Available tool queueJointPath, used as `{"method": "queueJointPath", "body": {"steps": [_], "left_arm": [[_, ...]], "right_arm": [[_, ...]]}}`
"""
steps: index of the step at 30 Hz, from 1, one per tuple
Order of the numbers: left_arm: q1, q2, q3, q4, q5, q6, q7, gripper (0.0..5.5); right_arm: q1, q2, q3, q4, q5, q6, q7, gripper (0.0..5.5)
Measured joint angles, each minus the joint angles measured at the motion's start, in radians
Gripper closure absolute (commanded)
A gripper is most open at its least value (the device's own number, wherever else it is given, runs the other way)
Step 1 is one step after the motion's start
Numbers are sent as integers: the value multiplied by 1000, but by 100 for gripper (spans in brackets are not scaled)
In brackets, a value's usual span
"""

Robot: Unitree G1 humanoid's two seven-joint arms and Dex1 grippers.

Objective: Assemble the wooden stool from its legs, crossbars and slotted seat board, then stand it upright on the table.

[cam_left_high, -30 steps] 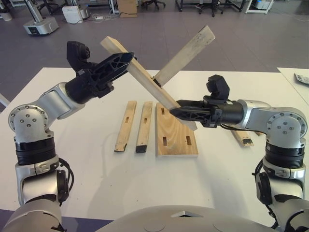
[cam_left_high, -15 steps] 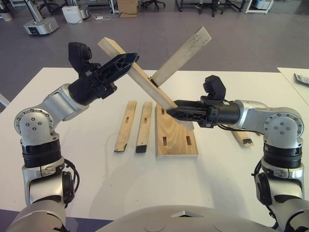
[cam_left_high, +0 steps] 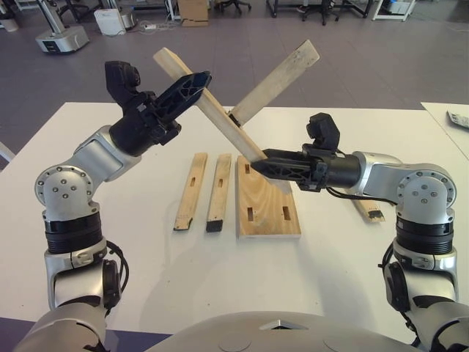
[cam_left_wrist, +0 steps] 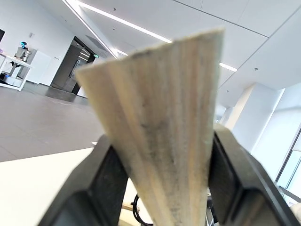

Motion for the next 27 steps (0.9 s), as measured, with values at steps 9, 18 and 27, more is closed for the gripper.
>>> {"method": "queueJointPath", "body": {"steps": [9,18,27], "left_arm": [[-4,0,-14,-1,109,-54,-10,343],[5,41,31,51,293,-100,-51,345],[61,44,-14,-50,475,-196,-140,345]], "right_arm": [[0,14,-15,24,-5,-32,-107,223],[137,-73,-93,57,-88,-125,-66,201],[202,-113,-154,142,-194,-223,-23,201]]}}
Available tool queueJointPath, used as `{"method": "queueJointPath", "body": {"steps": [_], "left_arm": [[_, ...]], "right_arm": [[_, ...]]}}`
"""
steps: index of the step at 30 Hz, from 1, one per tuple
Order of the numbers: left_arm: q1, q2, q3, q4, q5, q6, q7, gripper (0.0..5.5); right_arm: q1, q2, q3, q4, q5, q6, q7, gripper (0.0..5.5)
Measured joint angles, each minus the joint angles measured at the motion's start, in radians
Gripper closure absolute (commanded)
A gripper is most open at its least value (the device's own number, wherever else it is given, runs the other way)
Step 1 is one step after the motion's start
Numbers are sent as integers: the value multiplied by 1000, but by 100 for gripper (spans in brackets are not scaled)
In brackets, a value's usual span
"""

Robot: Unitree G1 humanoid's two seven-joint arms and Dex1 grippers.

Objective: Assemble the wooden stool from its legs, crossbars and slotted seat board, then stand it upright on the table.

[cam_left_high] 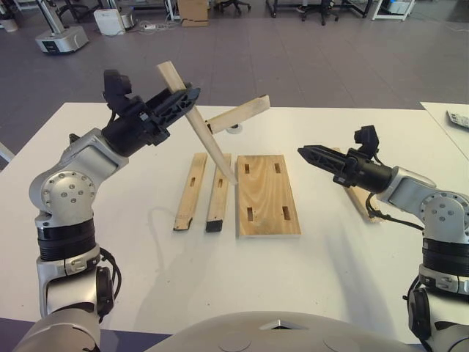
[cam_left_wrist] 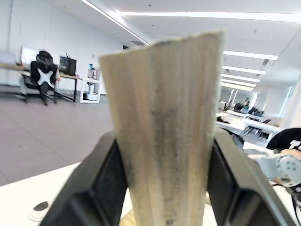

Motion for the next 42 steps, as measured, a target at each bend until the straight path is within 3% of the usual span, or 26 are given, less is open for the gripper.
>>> {"method": "queueJointPath", "body": {"steps": [7,13,18,38,42], "left_arm": [[29,-12,-81,16,196,-165,-140,345],[30,-64,-80,12,120,-140,-167,345],[30,-82,-82,17,46,-110,-287,345],[104,-136,-193,73,209,-268,-464,345],[111,-138,-190,81,212,-282,-463,345]], "right_arm": [[-23,-43,-47,113,-97,-84,10,201],[-90,-53,-47,190,-155,-124,32,201],[-117,-54,-46,212,-175,-131,45,201],[-177,-47,-42,234,-198,-121,58,201],[-155,-62,65,114,-216,-117,135,201]]}}
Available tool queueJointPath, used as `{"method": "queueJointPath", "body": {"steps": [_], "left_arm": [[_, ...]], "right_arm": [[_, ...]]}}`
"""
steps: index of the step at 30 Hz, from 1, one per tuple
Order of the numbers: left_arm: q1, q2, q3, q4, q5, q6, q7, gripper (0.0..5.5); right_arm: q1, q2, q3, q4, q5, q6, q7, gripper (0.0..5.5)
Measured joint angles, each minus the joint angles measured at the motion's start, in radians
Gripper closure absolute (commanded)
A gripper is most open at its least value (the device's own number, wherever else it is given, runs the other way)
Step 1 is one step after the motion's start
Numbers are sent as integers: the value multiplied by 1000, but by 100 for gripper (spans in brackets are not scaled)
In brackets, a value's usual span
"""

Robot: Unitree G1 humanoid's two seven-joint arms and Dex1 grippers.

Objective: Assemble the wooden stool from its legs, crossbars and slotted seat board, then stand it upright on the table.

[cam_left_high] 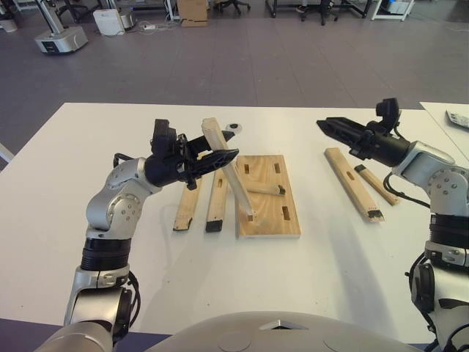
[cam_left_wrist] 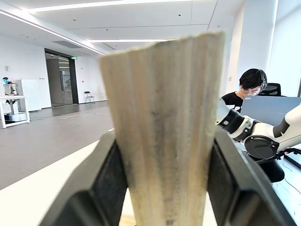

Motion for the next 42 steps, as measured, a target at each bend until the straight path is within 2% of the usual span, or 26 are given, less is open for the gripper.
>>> {"method": "queueJointPath", "body": {"steps": [5,9,13,19,22,24,26,28,29,33,42], "left_arm": [[21,8,72,-3,-32,32,52,345],[34,10,113,-25,-44,81,203,345],[34,-7,153,-43,-81,128,314,345],[33,-12,242,-97,-336,270,382,345],[32,-20,265,-100,-398,286,412,345],[23,-25,270,-100,-403,285,418,345],[20,-25,259,-95,-398,282,400,345],[17,-35,241,-88,-397,282,393,345],[10,-42,236,-86,-397,282,392,345],[-64,-87,208,-84,-410,284,405,345],[-101,-129,201,-120,-480,289,475,345]], "right_arm": [[38,-35,200,-108,-164,-113,110,201],[31,-36,325,-100,-309,-224,155,201],[9,-34,426,-11,-419,-282,215,201],[-41,18,506,196,-522,-358,294,201],[-63,59,494,225,-518,-355,312,201],[-94,67,406,197,-388,-242,351,201],[-162,69,270,183,-210,-71,368,201],[-293,68,149,188,-65,65,363,201],[-325,71,130,181,-37,101,352,201],[-334,129,140,117,46,226,315,201],[-326,176,182,76,61,283,298,201]]}}
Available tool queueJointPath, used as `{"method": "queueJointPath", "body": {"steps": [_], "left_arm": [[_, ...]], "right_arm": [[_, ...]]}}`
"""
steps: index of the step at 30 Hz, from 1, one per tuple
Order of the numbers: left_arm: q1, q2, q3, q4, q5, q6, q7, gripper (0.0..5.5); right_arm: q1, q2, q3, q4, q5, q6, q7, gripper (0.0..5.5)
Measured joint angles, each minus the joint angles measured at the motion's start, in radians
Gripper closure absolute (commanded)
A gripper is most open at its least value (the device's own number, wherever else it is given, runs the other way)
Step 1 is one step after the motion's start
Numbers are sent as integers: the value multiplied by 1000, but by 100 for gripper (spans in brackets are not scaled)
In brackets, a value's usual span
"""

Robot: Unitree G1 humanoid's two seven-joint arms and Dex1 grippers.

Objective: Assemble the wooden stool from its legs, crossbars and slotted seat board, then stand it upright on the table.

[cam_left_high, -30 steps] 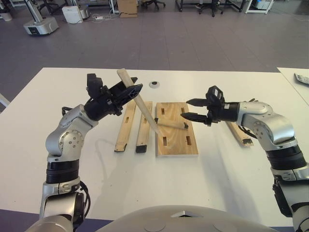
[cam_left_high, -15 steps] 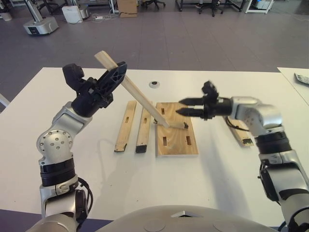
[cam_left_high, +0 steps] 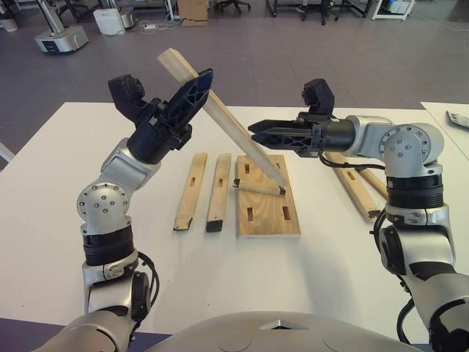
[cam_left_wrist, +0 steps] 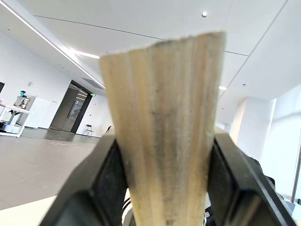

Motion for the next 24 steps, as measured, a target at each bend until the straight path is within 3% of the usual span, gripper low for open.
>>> {"method": "queueJointPath", "body": {"steps": [3,9,13,14,19,22,24], "left_arm": [[-20,-8,-8,-2,-1,-1,6,345],[-21,-12,-9,-3,5,-5,14,345],[-21,-16,-8,-3,5,-12,28,345],[-21,-23,-8,-3,4,-17,39,308],[-21,-46,4,1,29,-63,79,224],[6,-26,39,24,123,-133,71,212],[98,18,116,23,168,-191,51,212]], "right_arm": [[0,6,4,-14,20,21,-8,201],[12,11,15,-35,29,36,-34,319],[14,15,12,-36,34,27,-38,327],[14,16,10,-36,35,24,-41,328],[15,41,-13,-43,39,9,-96,341],[16,39,-57,-13,-20,-71,-178,344],[78,-23,-114,15,-106,-136,-263,344]]}}
